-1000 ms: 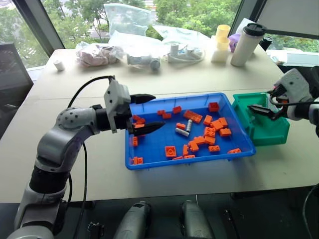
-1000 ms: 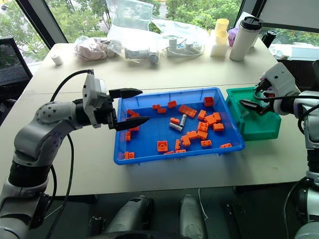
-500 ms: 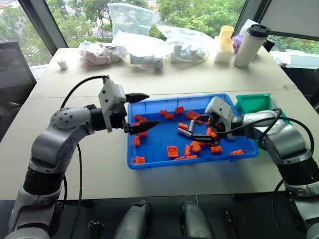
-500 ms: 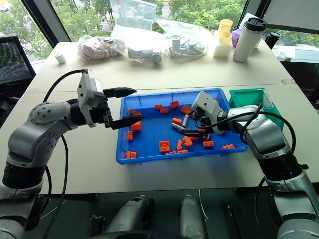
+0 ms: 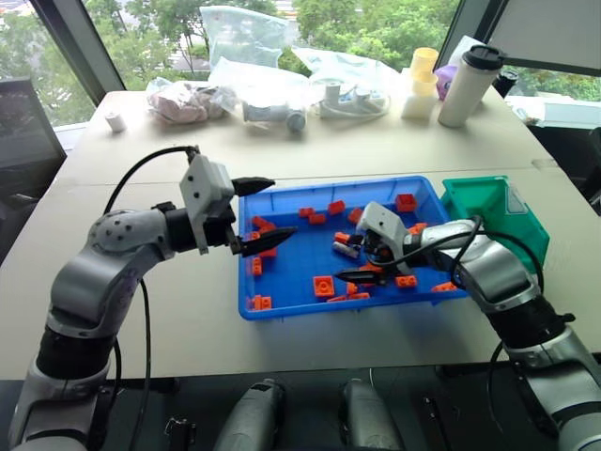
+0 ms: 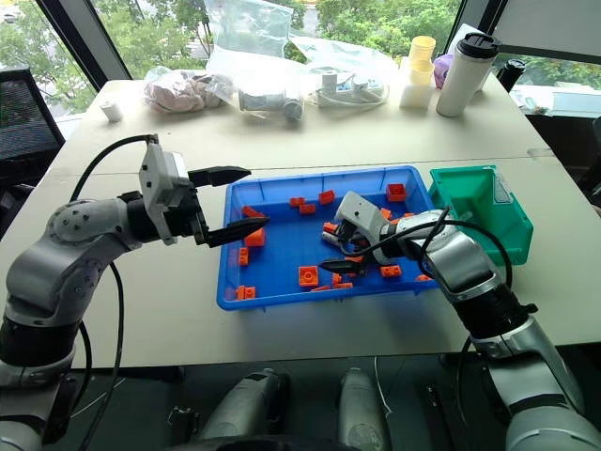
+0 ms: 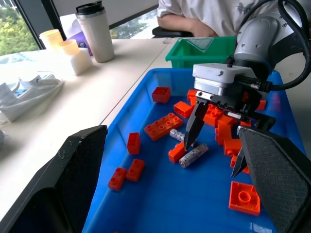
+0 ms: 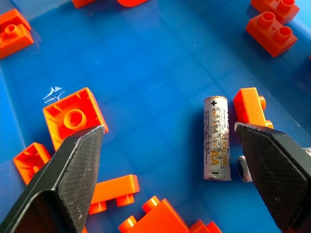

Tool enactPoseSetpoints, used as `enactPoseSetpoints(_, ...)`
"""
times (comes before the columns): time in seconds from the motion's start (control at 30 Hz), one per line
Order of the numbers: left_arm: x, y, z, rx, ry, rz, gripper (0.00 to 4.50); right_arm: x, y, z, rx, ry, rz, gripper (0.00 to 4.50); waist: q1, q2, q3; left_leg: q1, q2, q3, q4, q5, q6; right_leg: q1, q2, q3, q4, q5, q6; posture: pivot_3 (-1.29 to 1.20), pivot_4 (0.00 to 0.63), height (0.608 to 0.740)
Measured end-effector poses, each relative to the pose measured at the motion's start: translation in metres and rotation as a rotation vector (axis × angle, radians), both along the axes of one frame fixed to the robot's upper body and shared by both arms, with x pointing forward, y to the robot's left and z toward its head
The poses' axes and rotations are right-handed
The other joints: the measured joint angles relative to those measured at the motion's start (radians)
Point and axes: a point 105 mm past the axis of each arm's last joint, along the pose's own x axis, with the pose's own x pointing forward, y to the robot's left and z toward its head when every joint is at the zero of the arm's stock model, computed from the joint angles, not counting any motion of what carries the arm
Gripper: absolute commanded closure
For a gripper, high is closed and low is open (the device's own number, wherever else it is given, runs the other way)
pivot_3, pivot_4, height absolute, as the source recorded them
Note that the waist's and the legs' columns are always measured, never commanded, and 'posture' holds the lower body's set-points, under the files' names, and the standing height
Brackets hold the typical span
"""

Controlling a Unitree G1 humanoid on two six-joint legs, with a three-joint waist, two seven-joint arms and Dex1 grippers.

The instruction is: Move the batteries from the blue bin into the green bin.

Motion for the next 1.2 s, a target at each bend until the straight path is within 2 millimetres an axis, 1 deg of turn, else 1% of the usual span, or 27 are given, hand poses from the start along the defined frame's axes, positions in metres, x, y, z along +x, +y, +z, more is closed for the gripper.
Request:
enactPoseSetpoints(0.07,-0.001,0.000,-0.001,0.000,0.001,0.003,0.00,0.003,-0.001,-0.001,-0.008,-0.005,-0.006,0.94,0.000,0.000,0.000,0.000,0.000,0.000,0.000,0.000,0.000,0.000,0.000,0.000,0.000,0.000,0.000,0.00,0.150,0.740)
enactPoseSetpoints(0.27,-0.001,0.000,0.000,0.000,-0.009,0.011,0.00,0.011,0.002,-0.008,-0.048,-0.017,-0.020,4.06,-0.001,0.000,0.000,0.000,0.000,0.000,0.000,0.000,0.000,0.000,0.000,0.000,0.000,0.000,0.000,0.00,0.150,0.740)
enactPoseSetpoints(0.3,-0.001,0.000,0.000,0.000,-0.009,0.011,0.00,0.012,0.002,-0.008,-0.061,-0.031,-0.018,4.48,-0.001,0.000,0.000,0.000,0.000,0.000,0.000,0.000,0.000,0.000,0.000,0.000,0.000,0.000,0.000,0.00,0.150,0.740)
enactPoseSetpoints(0.43,0.000,0.000,0.000,0.002,-0.012,0.017,0.00,0.015,0.004,-0.005,-0.109,-0.092,0.008,4.46,-0.002,0.000,0.000,0.000,0.000,0.000,0.000,0.000,0.000,0.000,0.000,0.000,0.000,0.000,0.000,0.00,0.150,0.740)
enactPoseSetpoints(0.5,0.000,0.000,0.000,0.005,-0.013,0.020,0.00,0.018,0.003,0.005,-0.099,-0.115,-0.012,4.46,-0.002,0.000,0.000,0.000,0.000,0.000,0.000,0.000,0.000,0.000,0.000,0.000,0.000,0.000,0.000,0.00,0.150,0.740)
enactPoseSetpoints(0.57,0.000,0.000,0.000,0.005,-0.014,0.020,0.00,0.029,-0.003,0.038,-0.045,-0.185,-0.074,4.46,-0.002,0.000,0.000,0.000,0.000,0.000,0.000,0.000,0.000,-0.001,0.000,0.000,0.000,0.000,0.000,0.00,0.150,0.740)
enactPoseSetpoints(0.6,0.000,0.000,0.000,0.006,-0.014,0.019,0.00,0.035,-0.012,0.059,-0.030,-0.237,-0.114,4.46,0.000,0.000,0.000,0.000,0.000,0.000,0.000,0.000,0.000,-0.001,0.000,0.000,0.000,0.000,0.000,0.00,0.150,0.740)
enactPoseSetpoints(0.63,0.000,0.000,0.000,0.006,-0.014,0.019,0.00,0.040,-0.028,0.084,-0.024,-0.303,-0.174,4.46,0.005,0.000,0.000,0.000,0.000,-0.001,0.000,0.000,0.000,0.000,0.000,0.000,0.000,0.000,0.000,0.00,0.150,0.740)
enactPoseSetpoints(0.67,0.000,0.000,0.000,0.006,-0.014,0.019,0.00,0.043,-0.048,0.104,-0.029,-0.360,-0.240,4.46,0.009,0.000,0.000,0.000,-0.001,-0.001,0.000,0.000,0.000,0.001,0.000,-0.001,-0.001,0.000,0.000,0.00,0.150,0.740)
enactPoseSetpoints(0.7,0.000,0.000,0.000,0.006,-0.014,0.018,0.00,0.043,-0.073,0.119,-0.048,-0.402,-0.320,4.46,0.015,0.000,0.000,0.000,-0.001,-0.002,0.000,0.000,0.000,0.002,0.000,-0.001,-0.002,0.000,0.000,0.00,0.150,0.740)
enactPoseSetpoints(0.73,0.000,0.001,-0.001,0.007,-0.011,0.020,0.00,0.042,-0.099,0.130,-0.073,-0.427,-0.403,4.46,0.021,0.000,0.000,0.000,-0.001,-0.001,0.000,-0.001,0.001,0.002,0.000,-0.001,-0.003,0.000,0.000,0.00,0.150,0.740)
enactPoseSetpoints(0.77,0.000,0.000,-0.002,0.007,-0.010,0.018,0.00,0.040,-0.121,0.134,-0.099,-0.434,-0.471,4.46,0.024,0.000,0.000,0.000,-0.001,0.000,0.000,-0.001,0.001,0.002,-0.001,-0.001,-0.003,0.000,0.000,0.00,0.150,0.740)
enactPoseSetpoints(0.8,0.000,0.000,-0.002,0.006,-0.011,0.017,0.00,0.037,-0.142,0.132,-0.125,-0.424,-0.537,4.46,0.024,0.000,0.000,0.000,-0.001,0.001,0.000,-0.001,0.001,0.002,-0.001,0.000,-0.003,0.000,0.000,0.00,0.150,0.740)
enactPoseSetpoints(0.83,0.000,0.000,-0.001,0.004,-0.012,0.015,0.00,0.035,-0.154,0.129,-0.141,-0.408,-0.573,4.46,0.024,0.000,0.000,0.000,0.000,0.001,0.000,-0.001,0.001,0.002,-0.001,0.000,-0.003,0.000,0.000,0.00,0.150,0.740)
enactPoseSetpoints(0.87,0.000,-0.001,-0.001,0.000,-0.014,0.011,0.00,0.033,-0.168,0.121,-0.154,-0.380,-0.618,4.46,0.022,0.000,0.000,0.000,0.000,0.001,0.000,-0.001,0.001,0.001,-0.001,0.000,-0.002,0.000,0.000,0.00,0.150,0.740)
enactPoseSetpoints(0.9,0.001,-0.003,-0.001,-0.004,-0.016,0.004,0.00,0.030,-0.180,0.112,-0.172,-0.352,-0.648,3.36,0.018,0.000,0.000,0.000,0.000,0.001,0.000,-0.001,0.001,0.001,0.000,0.000,-0.002,0.000,0.000,0.00,0.150,0.740)
enactPoseSetpoints(0.93,0.002,-0.004,-0.002,-0.002,-0.015,-0.002,0.00,0.026,-0.190,0.104,-0.191,-0.328,-0.667,3.02,0.013,0.000,0.000,0.000,0.000,0.001,-0.001,-0.001,0.001,0.001,0.000,0.000,-0.001,0.000,0.000,0.00,0.150,0.740)
enactPoseSetpoints(0.97,0.003,-0.005,-0.003,0.001,-0.012,-0.007,0.00,0.024,-0.196,0.099,-0.206,-0.313,-0.681,2.58,0.006,0.000,0.000,0.000,0.000,0.001,-0.001,-0.001,0.001,0.001,0.000,0.000,-0.001,0.000,0.000,0.00,0.150,0.740)
enactPoseSetpoints(1.0,0.005,-0.006,-0.004,0.003,-0.011,-0.012,0.00,0.021,-0.205,0.092,-0.227,-0.296,-0.697,2.05,0.003,0.000,0.000,0.000,0.000,0.001,-0.001,-0.001,0.001,0.001,0.000,0.000,-0.001,0.000,0.000,0.00,0.150,0.740)
enactPoseSetpoints(1.03,0.006,-0.008,-0.003,-0.001,-0.014,-0.017,0.00,0.018,-0.210,0.089,-0.241,-0.286,-0.709,1.63,0.000,0.000,0.000,0.000,0.000,0.002,-0.001,-0.001,0.001,0.001,0.000,0.000,-0.001,0.000,0.000,0.00,0.150,0.740)
enactPoseSetpoints(1.07,0.008,-0.009,-0.001,-0.006,-0.025,-0.022,0.00,0.016,-0.216,0.085,-0.254,-0.279,-0.723,1.09,-0.004,0.000,0.000,0.001,0.000,0.002,-0.001,-0.001,0.001,0.001,0.000,0.000,-0.001,0.000,0.000,0.00,0.150,0.740)
enactPoseSetpoints(1.13,0.009,-0.009,0.000,-0.002,-0.032,-0.027,0.00,0.016,-0.220,0.083,-0.257,-0.277,-0.731,0.08,-0.012,0.000,0.000,0.001,0.001,0.002,-0.001,-0.001,0.001,0.001,0.000,0.001,-0.001,0.000,0.000,0.00,0.150,0.740)
enactPoseSetpoints(1.2,0.009,-0.009,0.001,0.000,-0.040,-0.031,0.00,0.016,-0.220,0.084,-0.255,-0.284,-0.727,0.03,-0.019,0.001,0.000,0.001,0.001,0.001,-0.001,-0.001,0.001,0.001,0.000,0.001,-0.001,0.000,0.000,0.00,0.150,0.740)
